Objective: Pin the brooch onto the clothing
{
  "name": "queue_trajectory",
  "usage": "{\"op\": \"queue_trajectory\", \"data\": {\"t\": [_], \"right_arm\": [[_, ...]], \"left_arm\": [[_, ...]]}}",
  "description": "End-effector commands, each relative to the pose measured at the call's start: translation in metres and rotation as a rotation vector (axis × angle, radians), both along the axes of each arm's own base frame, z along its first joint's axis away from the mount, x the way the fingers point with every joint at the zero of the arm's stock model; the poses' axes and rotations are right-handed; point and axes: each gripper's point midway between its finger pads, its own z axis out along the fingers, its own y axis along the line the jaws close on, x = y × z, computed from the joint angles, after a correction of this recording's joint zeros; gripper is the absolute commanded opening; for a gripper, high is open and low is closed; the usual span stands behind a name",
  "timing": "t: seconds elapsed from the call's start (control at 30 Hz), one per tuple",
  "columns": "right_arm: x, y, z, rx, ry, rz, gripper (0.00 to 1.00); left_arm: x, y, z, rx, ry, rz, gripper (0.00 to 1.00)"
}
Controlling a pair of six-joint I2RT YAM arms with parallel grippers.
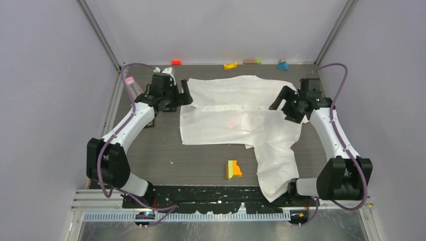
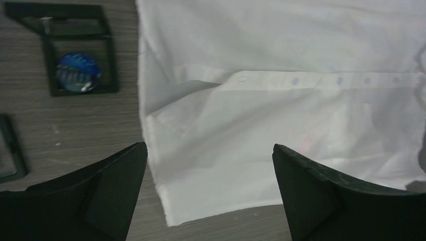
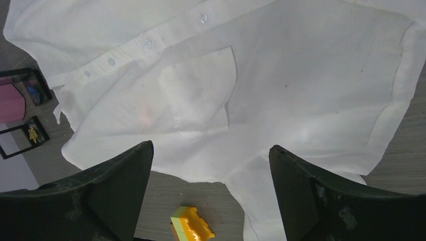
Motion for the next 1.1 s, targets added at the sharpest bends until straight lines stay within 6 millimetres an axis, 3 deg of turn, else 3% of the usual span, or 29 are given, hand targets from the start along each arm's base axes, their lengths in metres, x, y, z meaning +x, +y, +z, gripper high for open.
{"op": "queue_trajectory", "data": {"t": [0.0, 0.17, 0.37, 0.53, 1.07], "right_arm": [[-0.024, 0.010, 0.016, 0.044, -0.039, 0.000, 0.91], [-0.042, 0.012, 0.030, 0.052, -0.090, -0.007, 0.91], [-0.050, 0.016, 0.040, 0.085, -0.134, -0.026, 0.92], [-0.052, 0.017, 0.041, 0.090, -0.146, -0.022, 0.92], [-0.040, 0.024, 0.032, 0.117, -0.126, 0.011, 0.92]], "left_arm": [[-0.007, 0.065, -0.024, 0.108, 0.045, 0.194, 1.00], [0.006, 0.095, -0.042, 0.135, 0.064, 0.285, 1.00], [0.024, 0.112, -0.076, 0.233, 0.118, 0.327, 1.00], [0.037, 0.124, -0.100, 0.322, 0.154, 0.357, 0.92], [0.086, 0.120, -0.115, 0.342, 0.139, 0.320, 0.75]]}}
